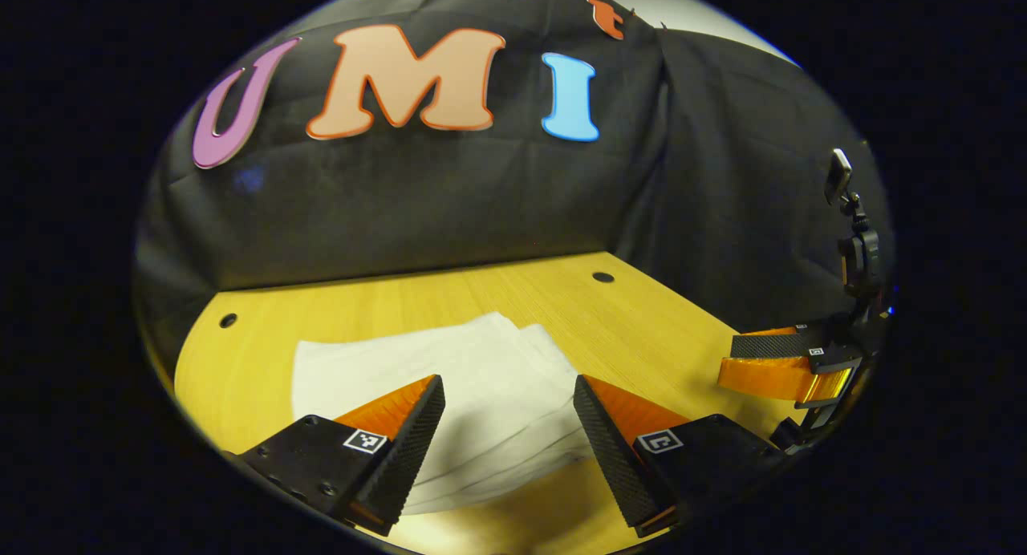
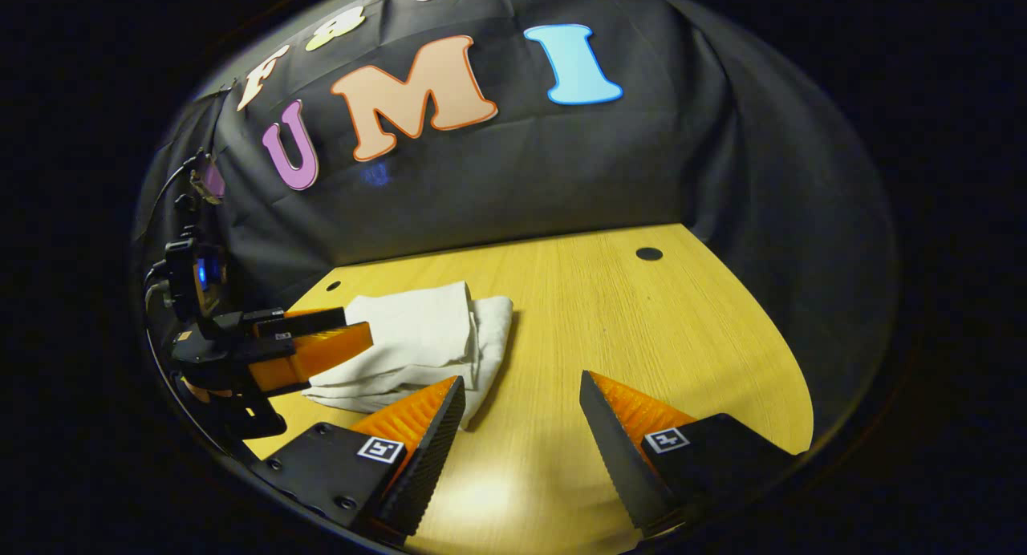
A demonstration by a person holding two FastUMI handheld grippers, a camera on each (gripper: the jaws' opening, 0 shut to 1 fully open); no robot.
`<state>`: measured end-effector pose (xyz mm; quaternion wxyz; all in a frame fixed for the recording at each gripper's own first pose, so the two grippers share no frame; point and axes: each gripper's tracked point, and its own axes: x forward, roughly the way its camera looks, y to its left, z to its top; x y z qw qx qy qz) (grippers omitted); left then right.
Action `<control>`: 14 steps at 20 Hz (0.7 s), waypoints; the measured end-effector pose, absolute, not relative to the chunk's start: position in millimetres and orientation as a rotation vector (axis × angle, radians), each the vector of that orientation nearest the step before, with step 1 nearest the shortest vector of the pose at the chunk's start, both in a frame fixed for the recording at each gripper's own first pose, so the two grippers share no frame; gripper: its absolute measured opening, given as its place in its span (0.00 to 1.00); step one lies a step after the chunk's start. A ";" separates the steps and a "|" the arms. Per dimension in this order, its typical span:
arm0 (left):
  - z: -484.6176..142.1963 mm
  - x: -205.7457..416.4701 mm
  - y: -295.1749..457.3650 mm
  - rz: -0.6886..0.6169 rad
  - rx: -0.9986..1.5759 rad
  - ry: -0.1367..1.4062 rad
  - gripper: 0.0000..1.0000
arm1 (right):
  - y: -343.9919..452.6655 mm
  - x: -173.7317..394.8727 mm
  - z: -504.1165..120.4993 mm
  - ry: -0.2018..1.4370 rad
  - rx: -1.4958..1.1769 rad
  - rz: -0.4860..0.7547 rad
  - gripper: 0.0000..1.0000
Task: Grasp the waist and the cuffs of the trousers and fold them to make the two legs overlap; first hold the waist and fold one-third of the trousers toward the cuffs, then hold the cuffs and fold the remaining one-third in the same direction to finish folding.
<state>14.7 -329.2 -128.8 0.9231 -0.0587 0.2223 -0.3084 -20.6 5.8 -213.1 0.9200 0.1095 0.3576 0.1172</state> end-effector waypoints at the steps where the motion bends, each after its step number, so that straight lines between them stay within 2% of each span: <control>1: -120.2 16.8 -308.4 -0.600 -0.122 0.434 0.97 | 14.6 -19.9 -204.7 0.713 0.216 0.243 0.93; 3: -106.3 20.0 -266.3 -0.534 -0.119 0.394 0.96 | 34.0 -19.7 -186.5 0.669 0.191 0.251 0.91; 4: -98.5 20.3 -244.8 -0.504 -0.117 0.374 0.97 | 42.5 -17.7 -176.3 0.638 0.175 0.248 0.96; 5: -93.4 21.5 -222.4 -0.473 -0.110 0.358 0.96 | 51.6 -16.7 -165.5 0.604 0.165 0.243 0.90; 6: -89.4 22.4 -199.5 -0.444 -0.099 0.340 0.96 | 61.2 -15.8 -153.8 0.571 0.162 0.238 0.96; 14: -58.9 15.0 -50.7 -0.240 -0.067 0.218 0.97 | 119.6 -23.3 -76.9 0.393 0.160 0.175 0.97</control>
